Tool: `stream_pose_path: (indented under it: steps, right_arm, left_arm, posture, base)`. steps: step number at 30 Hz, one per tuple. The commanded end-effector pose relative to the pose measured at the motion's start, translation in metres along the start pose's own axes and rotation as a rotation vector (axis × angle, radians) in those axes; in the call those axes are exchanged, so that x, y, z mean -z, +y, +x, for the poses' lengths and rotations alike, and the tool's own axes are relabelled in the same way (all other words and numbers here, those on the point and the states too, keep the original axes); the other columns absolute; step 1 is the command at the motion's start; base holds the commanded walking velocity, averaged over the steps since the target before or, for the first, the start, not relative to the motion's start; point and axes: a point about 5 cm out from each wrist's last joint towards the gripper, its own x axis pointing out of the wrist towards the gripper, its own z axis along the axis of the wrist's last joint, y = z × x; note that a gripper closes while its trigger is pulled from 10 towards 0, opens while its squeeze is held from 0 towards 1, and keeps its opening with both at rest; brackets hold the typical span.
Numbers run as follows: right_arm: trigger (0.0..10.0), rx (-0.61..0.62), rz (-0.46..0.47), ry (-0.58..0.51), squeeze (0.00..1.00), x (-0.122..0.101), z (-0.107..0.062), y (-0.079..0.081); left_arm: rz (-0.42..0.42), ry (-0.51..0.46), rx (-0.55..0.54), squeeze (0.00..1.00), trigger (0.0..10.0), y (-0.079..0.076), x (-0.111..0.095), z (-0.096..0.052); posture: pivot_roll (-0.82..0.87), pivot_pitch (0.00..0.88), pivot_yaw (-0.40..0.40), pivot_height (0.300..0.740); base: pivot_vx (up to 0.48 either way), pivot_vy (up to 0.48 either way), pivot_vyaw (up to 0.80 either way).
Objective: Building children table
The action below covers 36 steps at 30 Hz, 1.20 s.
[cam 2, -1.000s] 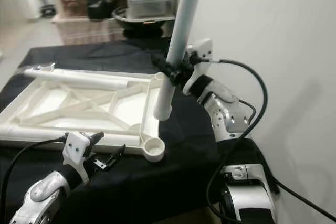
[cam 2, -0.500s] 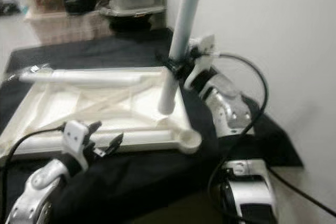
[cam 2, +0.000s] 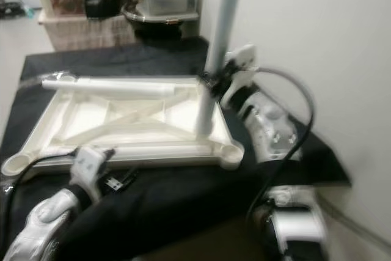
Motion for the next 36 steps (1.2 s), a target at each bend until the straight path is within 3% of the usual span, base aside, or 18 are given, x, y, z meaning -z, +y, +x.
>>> stream_pose_path:
  steps: [1,10,29,36]
  right_arm:
    - [10.0,-0.009,-0.022,-0.019,0.0,-0.005,0.004,0.002]
    - [10.0,0.008,-0.023,-0.029,0.0,-0.005,0.003,0.001]
    - [10.0,0.061,-0.059,-0.054,0.0,-0.01,0.003,-0.008]
    - [10.0,0.001,-0.074,-0.038,0.0,-0.011,0.006,-0.01]
  left_arm:
    - [0.019,0.005,-0.004,0.0,10.0,-0.001,0.002,0.0]
    - [0.019,-0.015,-0.007,0.0,10.0,-0.003,0.0,0.007]
    - [0.004,-0.008,-0.027,0.0,10.0,0.0,0.005,0.008]
    - [0.001,-0.005,-0.04,0.0,10.0,0.006,0.007,0.004]
  posture:
    - [-0.02,0.0,-0.034,0.74]
    - [-0.03,0.0,-0.029,0.74]
    - [-0.03,0.0,-0.027,0.74]
    - [-0.02,0.0,-0.03,0.74]
  base:
    - [0.0,0.0,0.0]
    - [0.0,-0.302,0.0]
    - [0.0,0.0,0.0]
    - [0.0,0.0,0.0]
